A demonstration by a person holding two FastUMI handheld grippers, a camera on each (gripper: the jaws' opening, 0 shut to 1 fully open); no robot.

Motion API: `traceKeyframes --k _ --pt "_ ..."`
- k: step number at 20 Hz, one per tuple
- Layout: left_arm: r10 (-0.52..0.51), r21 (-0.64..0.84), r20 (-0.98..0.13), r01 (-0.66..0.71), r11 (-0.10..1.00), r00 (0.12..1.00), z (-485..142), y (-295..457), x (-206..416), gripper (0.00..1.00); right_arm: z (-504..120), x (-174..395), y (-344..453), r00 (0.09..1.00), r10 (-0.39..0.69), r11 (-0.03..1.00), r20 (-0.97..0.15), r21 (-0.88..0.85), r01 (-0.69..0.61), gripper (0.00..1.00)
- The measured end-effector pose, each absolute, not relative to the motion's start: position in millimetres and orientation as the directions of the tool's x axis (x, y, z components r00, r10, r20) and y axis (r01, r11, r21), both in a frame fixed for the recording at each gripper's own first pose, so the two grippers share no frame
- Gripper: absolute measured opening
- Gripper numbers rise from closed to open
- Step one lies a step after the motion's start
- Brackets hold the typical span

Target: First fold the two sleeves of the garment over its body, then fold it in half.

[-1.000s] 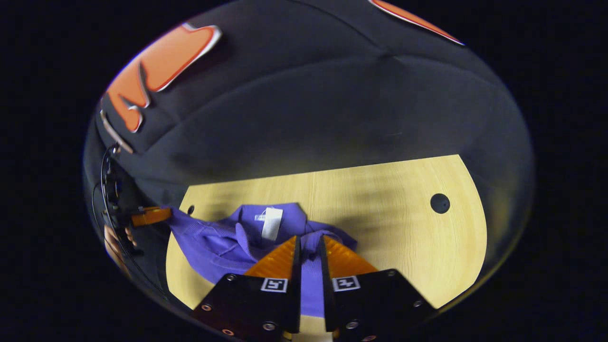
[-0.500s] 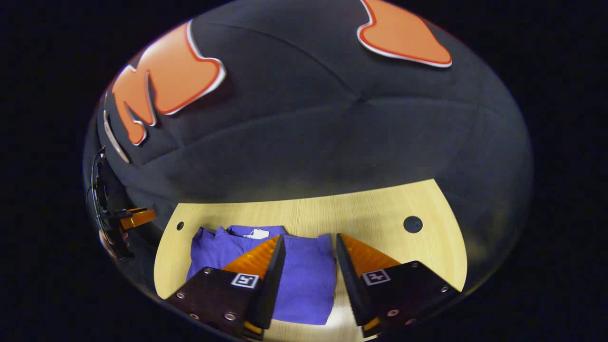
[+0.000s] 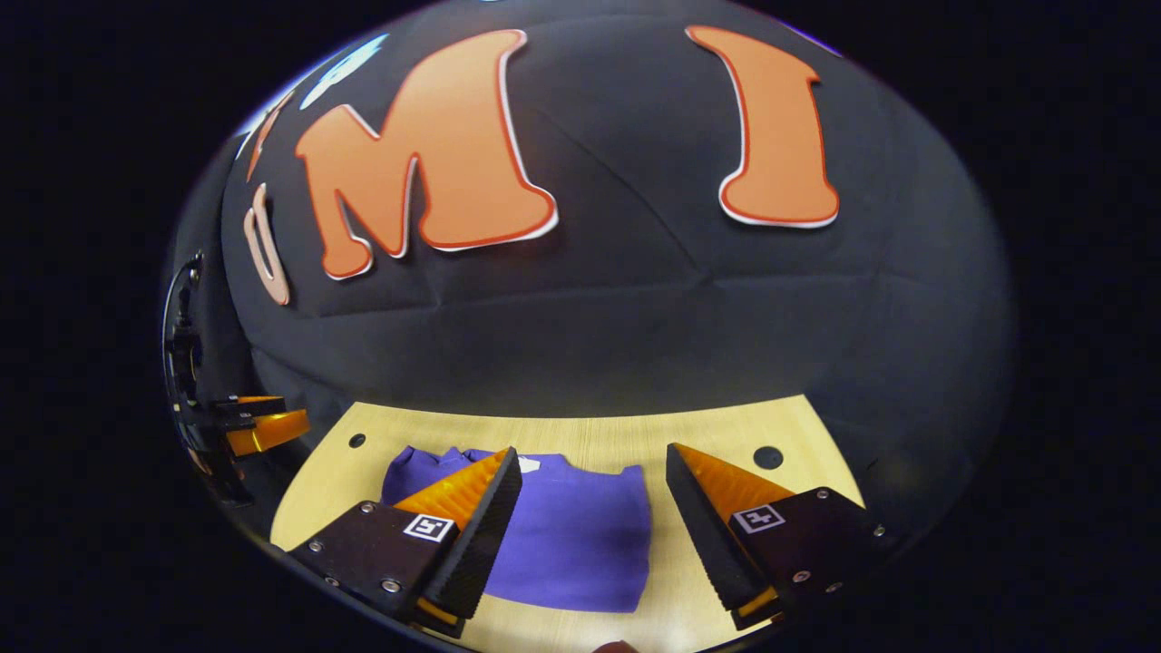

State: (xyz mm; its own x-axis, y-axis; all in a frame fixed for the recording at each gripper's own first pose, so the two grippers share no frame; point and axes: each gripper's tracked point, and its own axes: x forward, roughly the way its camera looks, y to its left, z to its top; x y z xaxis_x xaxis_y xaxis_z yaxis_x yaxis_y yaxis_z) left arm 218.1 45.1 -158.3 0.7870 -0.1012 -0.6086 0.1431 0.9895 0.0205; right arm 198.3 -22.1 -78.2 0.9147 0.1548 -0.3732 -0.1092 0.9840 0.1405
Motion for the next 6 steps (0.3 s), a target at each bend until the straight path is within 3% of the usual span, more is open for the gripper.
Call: traceKeyframes --k 6 --pt "-0.121 -0.008 -0.519 0.136 0.991 0.846 -116 33 171 0.98 -40 154 3 0.946 0.164 0.983 -0.281 0.120 -0.135 0.96"
